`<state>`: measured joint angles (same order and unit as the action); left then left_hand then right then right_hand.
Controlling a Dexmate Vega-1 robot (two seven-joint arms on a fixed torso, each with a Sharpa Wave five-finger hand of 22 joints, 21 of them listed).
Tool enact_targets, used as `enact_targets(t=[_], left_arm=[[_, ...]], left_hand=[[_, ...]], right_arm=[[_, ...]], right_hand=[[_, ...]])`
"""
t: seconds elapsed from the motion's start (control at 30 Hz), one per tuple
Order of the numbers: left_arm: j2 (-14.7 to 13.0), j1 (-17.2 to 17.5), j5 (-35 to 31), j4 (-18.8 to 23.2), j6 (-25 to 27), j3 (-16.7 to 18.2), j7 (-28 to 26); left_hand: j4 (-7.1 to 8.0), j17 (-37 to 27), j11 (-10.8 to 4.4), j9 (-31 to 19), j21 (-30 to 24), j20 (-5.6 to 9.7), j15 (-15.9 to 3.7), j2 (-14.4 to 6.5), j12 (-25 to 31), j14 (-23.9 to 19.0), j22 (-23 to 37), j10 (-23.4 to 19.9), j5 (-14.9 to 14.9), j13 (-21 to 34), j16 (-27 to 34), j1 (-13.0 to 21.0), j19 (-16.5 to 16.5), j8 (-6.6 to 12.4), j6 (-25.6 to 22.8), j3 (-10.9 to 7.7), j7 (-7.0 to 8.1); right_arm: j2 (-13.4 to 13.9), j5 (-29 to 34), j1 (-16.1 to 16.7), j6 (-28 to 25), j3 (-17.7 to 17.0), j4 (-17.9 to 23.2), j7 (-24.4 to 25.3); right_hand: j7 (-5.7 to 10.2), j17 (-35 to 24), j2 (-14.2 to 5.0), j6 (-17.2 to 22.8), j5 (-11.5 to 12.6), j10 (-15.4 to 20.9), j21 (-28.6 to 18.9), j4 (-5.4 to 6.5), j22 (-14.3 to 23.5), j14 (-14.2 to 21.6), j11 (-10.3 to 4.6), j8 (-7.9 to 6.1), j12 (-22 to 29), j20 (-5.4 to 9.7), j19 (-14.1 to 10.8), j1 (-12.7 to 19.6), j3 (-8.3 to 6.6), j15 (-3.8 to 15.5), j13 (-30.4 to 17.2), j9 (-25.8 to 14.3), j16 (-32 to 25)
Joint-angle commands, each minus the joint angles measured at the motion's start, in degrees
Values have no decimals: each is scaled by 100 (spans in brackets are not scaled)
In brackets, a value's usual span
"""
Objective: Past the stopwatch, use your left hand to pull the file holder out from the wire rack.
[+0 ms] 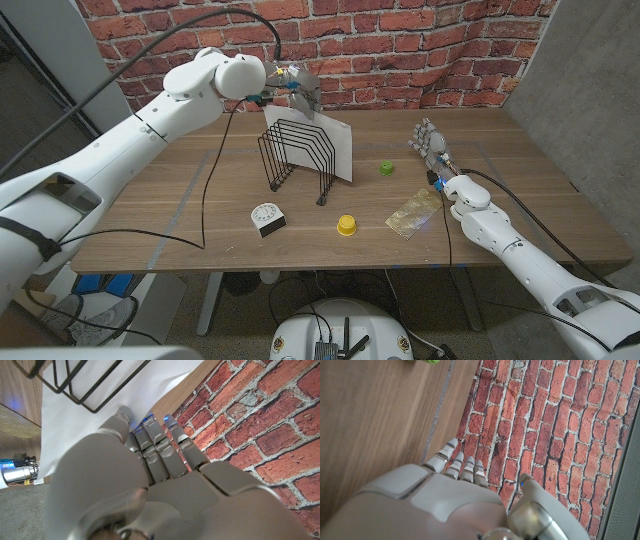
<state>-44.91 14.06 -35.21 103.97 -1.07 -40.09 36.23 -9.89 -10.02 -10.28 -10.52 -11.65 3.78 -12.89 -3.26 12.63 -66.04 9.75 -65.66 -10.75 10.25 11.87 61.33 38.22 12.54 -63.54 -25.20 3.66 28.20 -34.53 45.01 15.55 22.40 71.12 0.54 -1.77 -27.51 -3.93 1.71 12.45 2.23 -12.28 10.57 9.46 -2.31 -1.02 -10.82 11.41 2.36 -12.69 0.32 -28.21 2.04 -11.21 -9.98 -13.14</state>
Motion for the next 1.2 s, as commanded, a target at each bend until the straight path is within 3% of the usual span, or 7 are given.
enact_targets(t=[0.03, 1.2], left_arm=[[-56, 22, 25, 125, 73, 75, -45], [-325, -25, 296, 684, 534, 463, 164]], left_hand=[[-6, -12, -22, -33, -10, 815, -92, -3, 0, -92, 8, -83, 10, 18, 25, 73, 64, 24, -84, 11, -7], [14, -2, -33, -51, 69, 811, -96, 1, -111, -26, 2, -75, 5, 32, -97, -11, 20, -10, -104, 63, 99]], right_arm=[[-10, 21, -40, 39, 5, -37, -3], [15, 56, 36, 39, 14, 102, 51]], right_hand=[[11, -8, -692, 47, -36, 41, 11, -2, 30, 10, -4, 1, 0, 102, -34, -3, -50, 61, -13, -26, -22], [11, -21, -692, 48, -51, 38, 49, -10, 30, -1, -6, 3, -2, 89, -46, 7, -72, 52, -12, -24, -27]])
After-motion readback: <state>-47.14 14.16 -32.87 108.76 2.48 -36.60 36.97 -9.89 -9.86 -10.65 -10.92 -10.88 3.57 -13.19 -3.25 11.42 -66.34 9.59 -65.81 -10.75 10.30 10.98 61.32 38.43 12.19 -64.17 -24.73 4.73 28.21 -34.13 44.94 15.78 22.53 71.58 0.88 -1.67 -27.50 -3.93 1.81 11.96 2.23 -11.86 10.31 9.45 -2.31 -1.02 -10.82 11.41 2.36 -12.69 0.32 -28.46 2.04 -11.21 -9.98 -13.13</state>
